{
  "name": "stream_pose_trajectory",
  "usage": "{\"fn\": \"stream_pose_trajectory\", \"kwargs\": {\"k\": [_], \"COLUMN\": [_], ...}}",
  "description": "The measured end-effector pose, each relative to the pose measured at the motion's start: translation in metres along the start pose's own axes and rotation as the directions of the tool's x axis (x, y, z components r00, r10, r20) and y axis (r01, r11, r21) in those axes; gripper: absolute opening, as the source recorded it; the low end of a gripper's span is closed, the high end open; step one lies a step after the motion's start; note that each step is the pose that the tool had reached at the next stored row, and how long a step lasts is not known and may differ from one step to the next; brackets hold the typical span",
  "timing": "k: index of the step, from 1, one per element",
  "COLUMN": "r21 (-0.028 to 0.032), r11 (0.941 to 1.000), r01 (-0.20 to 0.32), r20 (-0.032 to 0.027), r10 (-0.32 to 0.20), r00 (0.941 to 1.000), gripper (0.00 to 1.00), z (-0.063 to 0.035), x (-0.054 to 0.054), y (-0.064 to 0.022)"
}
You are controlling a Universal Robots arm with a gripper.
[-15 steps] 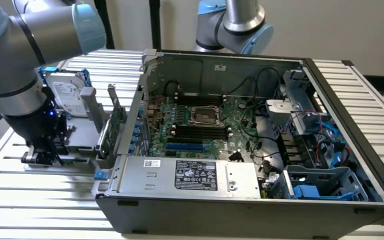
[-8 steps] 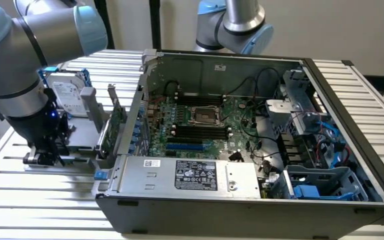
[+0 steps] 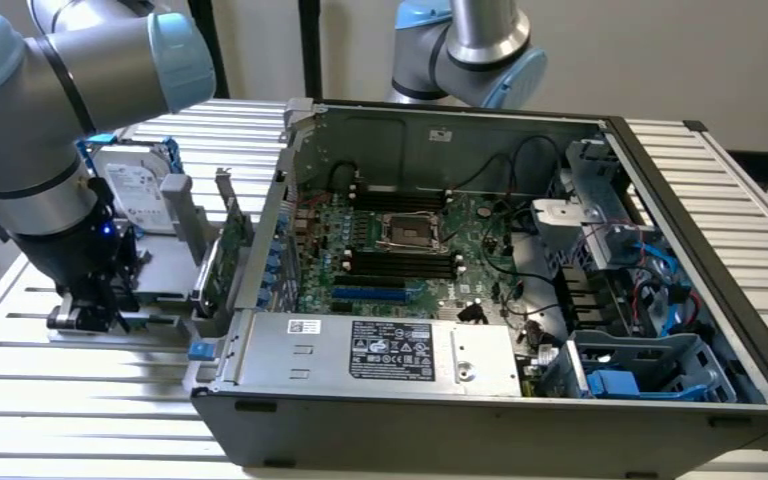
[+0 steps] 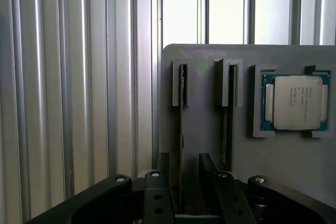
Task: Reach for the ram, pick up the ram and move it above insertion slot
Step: 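Pick up the ram and move it above insertion slot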
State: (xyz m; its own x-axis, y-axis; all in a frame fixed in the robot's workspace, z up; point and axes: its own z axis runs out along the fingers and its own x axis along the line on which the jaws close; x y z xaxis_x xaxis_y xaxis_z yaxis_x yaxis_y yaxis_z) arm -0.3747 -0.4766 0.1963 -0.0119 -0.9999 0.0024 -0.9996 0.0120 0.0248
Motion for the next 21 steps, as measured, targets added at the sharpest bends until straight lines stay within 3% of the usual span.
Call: {"fn": "stream_pose_trajectory", "kwargs": {"k": [7,10,12,21], "r21": [-0.0002,-0.0001,-0.0002,-0.0001], "r11": [1.0,1.0,1.0,1.0], "r01": [0.0,0.0,0.0,0.0], "r20": [-0.0001,0.0,-0.0001,0.0002], "r10": [0.0,0.0,0.0,0.0], "r00": [1.0,1.0,1.0,1.0], "gripper": [0.36,0.28,0.16,0.14], "z": [0.0,0.0,0.0,0.0], "x": [0.0,0.0,0.0,0.0], "y": [0.0008,0.0007,0.0008,0.0008]}}
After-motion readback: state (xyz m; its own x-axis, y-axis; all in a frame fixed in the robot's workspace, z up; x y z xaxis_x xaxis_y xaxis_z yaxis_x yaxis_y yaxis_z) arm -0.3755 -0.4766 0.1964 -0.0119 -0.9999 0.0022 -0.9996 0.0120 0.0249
